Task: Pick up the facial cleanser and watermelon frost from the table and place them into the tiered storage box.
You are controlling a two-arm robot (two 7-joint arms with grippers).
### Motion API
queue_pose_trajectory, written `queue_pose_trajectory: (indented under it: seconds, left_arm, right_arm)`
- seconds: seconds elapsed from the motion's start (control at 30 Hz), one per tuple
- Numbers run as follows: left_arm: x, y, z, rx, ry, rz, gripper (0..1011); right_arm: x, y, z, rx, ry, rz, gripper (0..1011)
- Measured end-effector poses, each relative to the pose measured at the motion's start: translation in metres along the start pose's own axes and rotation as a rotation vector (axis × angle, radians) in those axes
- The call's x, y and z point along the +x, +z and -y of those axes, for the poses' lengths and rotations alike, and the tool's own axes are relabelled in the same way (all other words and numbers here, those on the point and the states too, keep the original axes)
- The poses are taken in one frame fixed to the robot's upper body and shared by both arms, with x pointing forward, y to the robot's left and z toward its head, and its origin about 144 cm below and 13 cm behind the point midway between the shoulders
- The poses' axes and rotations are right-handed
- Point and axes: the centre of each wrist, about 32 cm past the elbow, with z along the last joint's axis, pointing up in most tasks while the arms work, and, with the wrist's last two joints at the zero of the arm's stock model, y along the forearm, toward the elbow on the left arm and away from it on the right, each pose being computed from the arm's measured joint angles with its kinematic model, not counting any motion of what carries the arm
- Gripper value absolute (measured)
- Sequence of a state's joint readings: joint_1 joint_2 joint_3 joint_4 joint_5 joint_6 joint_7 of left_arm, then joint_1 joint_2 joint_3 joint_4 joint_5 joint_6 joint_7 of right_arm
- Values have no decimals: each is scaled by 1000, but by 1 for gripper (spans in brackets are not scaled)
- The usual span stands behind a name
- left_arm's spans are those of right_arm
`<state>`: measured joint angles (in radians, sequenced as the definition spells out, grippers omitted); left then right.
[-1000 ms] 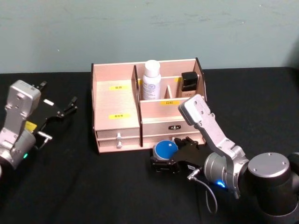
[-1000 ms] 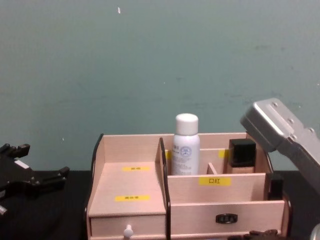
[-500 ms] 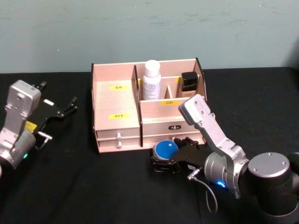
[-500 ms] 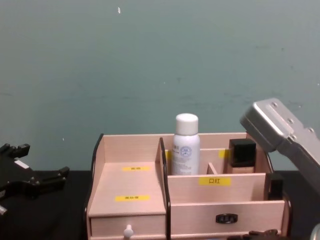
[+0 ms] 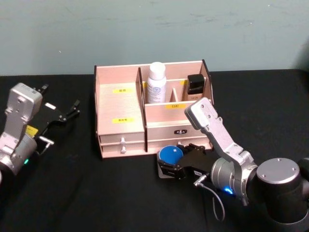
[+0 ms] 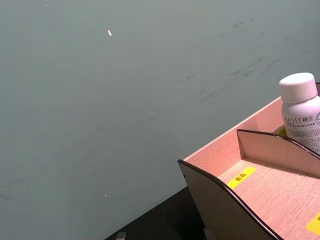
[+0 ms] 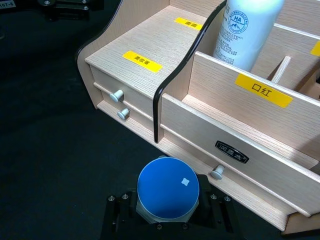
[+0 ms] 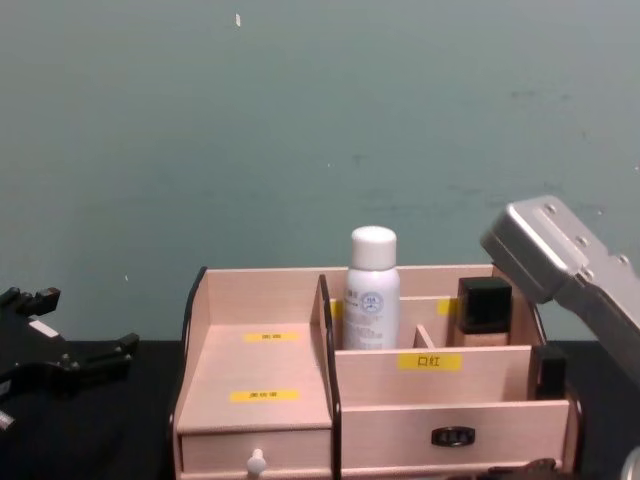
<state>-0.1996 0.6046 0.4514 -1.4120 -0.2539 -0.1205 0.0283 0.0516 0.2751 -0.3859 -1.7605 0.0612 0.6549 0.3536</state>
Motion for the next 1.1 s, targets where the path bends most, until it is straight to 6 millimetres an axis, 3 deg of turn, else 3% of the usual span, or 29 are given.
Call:
queue_pose_trajectory:
  seconds: [0.57, 0.87, 1.1]
  left_arm:
    - [0, 0, 0, 0, 0, 0, 1001]
    - [0, 0, 0, 0, 0, 0, 1001]
    - [0, 0, 0, 0, 0, 0, 1001]
  right_arm:
    - [3, 3, 4, 23, 19, 4, 713]
    - [1, 25, 15, 59, 47, 36, 713]
    - [-9, 58, 19, 120, 98, 89, 713]
